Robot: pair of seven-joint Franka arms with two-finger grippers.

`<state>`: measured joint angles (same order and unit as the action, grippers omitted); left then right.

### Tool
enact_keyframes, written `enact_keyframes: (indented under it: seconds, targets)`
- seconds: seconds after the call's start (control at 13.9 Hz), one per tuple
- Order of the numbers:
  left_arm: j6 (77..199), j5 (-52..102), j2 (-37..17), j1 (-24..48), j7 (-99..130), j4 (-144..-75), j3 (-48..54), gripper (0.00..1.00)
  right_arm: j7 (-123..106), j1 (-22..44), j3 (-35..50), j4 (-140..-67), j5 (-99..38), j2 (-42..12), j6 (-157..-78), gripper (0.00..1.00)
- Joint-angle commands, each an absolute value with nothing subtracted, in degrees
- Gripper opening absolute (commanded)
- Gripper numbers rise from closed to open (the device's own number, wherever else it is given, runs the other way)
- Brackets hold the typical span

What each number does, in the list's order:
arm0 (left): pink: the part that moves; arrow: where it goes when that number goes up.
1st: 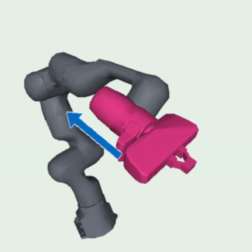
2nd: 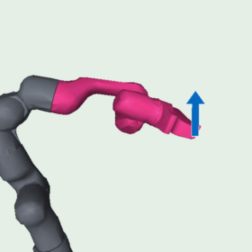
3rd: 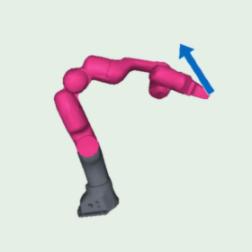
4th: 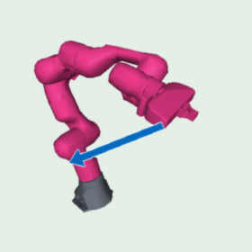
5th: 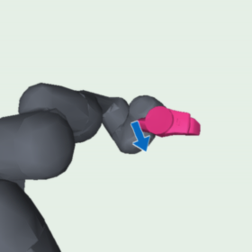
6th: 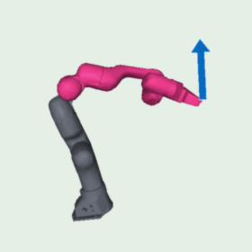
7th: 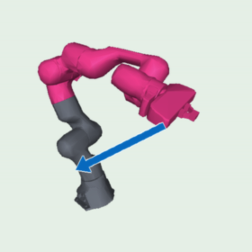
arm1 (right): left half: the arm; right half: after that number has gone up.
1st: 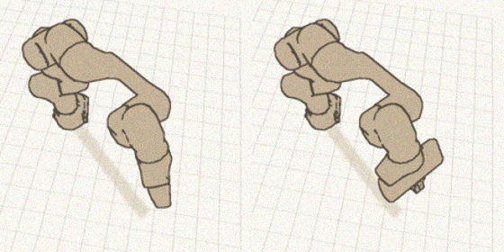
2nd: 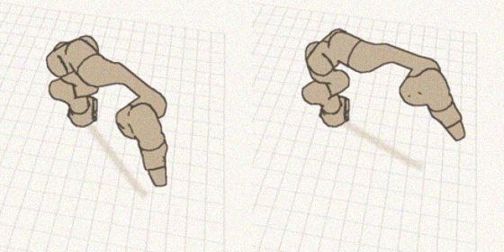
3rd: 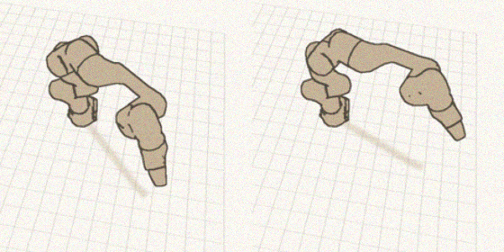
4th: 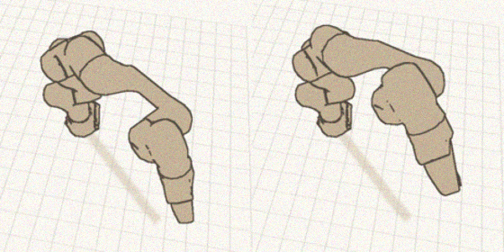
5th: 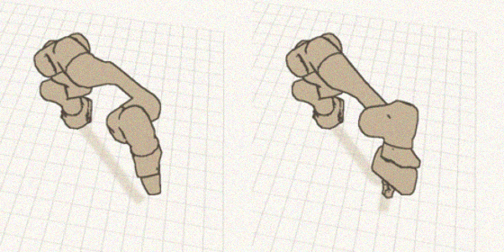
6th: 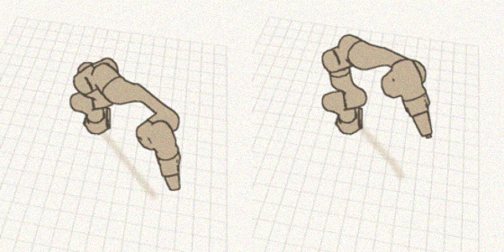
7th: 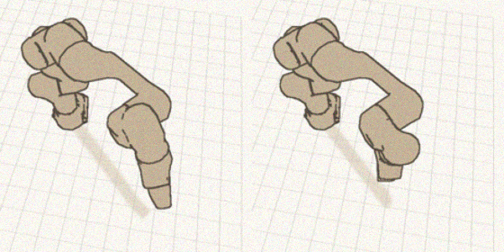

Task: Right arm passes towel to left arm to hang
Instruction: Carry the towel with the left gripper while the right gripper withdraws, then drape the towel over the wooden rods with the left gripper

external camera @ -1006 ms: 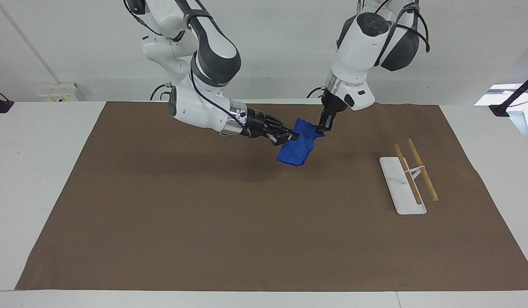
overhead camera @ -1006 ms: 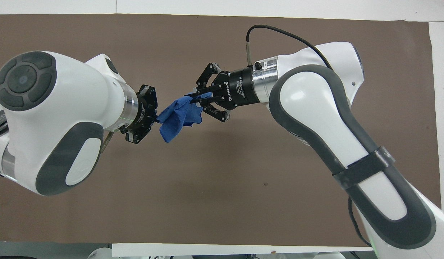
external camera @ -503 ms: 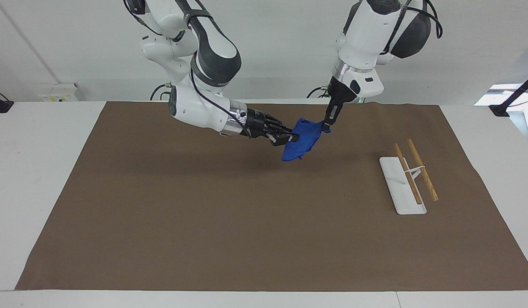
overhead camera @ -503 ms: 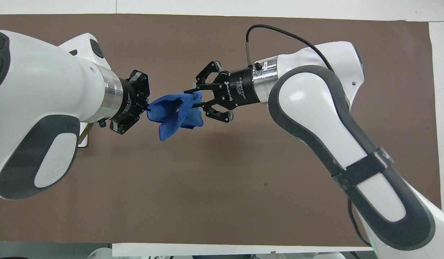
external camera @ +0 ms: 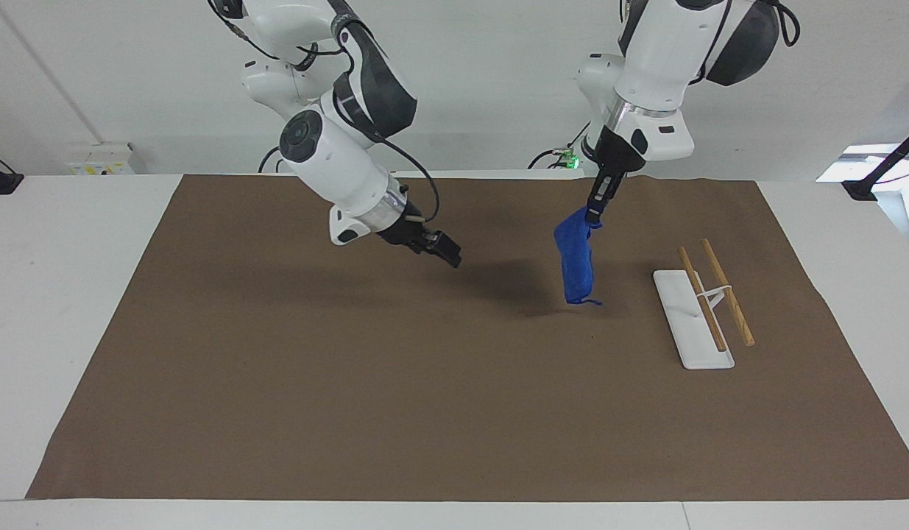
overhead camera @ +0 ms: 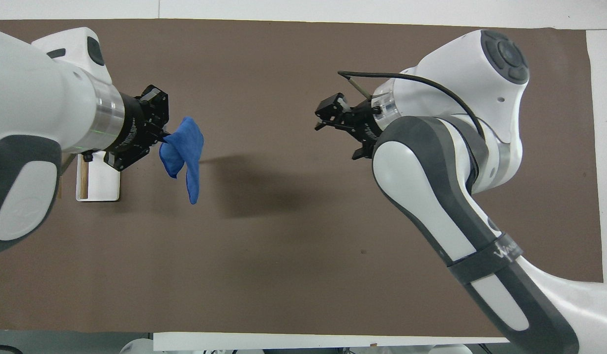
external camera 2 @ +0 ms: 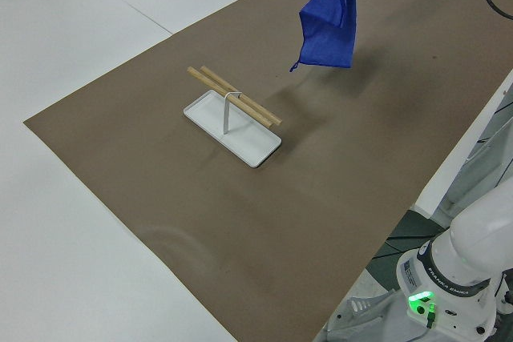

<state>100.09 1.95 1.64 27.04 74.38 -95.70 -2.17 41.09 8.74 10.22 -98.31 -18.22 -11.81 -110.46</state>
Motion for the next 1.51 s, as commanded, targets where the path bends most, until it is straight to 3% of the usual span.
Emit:
enact_keyframes:
  seconds: [0.0, 0.14, 0.43, 0.65, 0.79, 1.08, 1.44]
  targets:
    - [97.21, 1.41, 2.11, 21.21, 62.55, -95.45, -2.02, 0.0, 29.49, 3.79, 10.55, -98.17, -7.77, -9.59, -105.05, 1.0]
    - [95.89, 1.32, 2.11, 17.69, 56.28, -95.71, -2.02, 0.0, 22.18, -0.42, 10.46, -97.21, -1.44, -7.39, -100.74, 1.0]
    - [98.69, 1.41, 2.2, 9.78, 45.64, -97.29, -2.02, 0.0, 7.94, -7.1, 10.46, -84.94, 5.89, -6.59, -84.59, 1.0]
    - [108.42, 1.32, 5.43, 3.97, 40.36, -105.61, -2.02, 0.0, 2.82, -7.74, 10.37, -78.42, 6.15, -5.02, -77.63, 1.0]
    - [114.75, 1.41, 7.64, -1.46, 36.06, -111.24, -2.02, 0.0, 1.76, -7.73, 10.55, -77.08, 6.06, -4.48, -76.29, 1.0]
    - [120.48, 1.41, 7.21, -6.67, 30.42, -112.5, -2.02, 0.0, 3.16, -7.47, 10.64, -79.61, 6.33, -2.47, -73.21, 1.0]
    - [129.63, 1.41, 6.94, -11.78, 21.01, -119.87, -2.02, 0.0, -1.06, -9.85, 10.55, -80.16, 5.89, -2.2, -74.89, 1.0]
